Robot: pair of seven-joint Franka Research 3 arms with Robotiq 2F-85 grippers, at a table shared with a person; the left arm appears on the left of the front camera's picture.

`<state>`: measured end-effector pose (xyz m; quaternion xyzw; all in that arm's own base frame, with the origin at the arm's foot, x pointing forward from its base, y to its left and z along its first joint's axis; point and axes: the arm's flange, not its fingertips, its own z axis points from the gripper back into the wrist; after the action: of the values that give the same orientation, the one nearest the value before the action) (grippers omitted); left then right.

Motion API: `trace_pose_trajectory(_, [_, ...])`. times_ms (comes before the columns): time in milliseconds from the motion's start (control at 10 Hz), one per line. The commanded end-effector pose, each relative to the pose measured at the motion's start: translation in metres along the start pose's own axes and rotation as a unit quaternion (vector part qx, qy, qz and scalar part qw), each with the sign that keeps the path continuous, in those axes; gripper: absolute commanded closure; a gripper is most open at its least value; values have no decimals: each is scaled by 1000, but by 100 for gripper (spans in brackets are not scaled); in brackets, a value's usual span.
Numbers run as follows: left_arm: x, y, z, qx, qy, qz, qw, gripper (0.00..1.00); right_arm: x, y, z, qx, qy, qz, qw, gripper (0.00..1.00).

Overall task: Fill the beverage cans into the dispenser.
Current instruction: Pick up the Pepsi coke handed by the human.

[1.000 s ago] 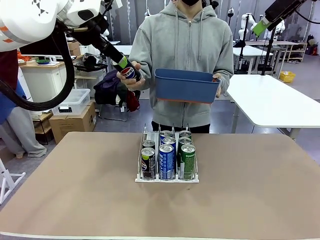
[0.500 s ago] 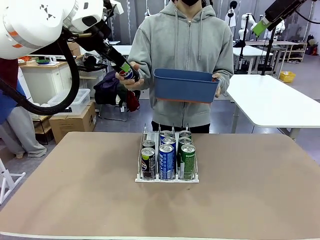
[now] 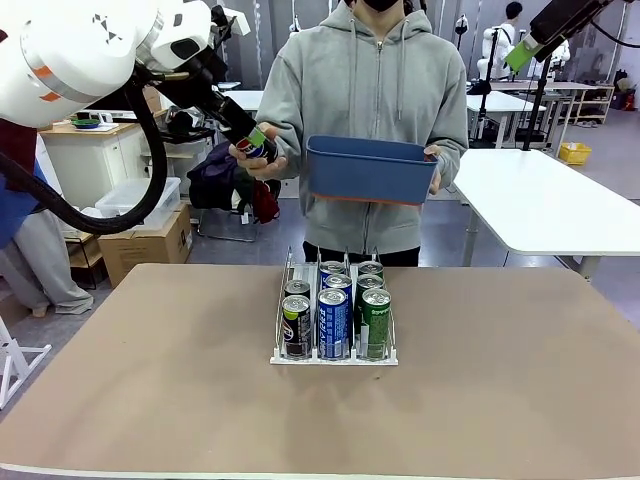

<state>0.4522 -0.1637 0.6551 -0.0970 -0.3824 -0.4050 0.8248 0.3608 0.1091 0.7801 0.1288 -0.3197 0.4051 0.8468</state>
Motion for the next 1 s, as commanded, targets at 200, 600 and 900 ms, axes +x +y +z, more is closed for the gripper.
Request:
trace_pose_trajectory(200, [0, 0, 0, 0, 0, 0, 1000, 0, -1, 0, 0, 1, 0, 0, 1000, 0])
trace_pose_trajectory(600, [-4, 1, -1, 10, 6, 2, 1000, 40, -1, 0, 0, 1, 0, 0, 1000, 0])
trace_pose_trajectory(900, [-6, 2, 0, 18, 12, 7, 1000, 45, -1, 0, 0, 1, 0, 0, 1000, 0])
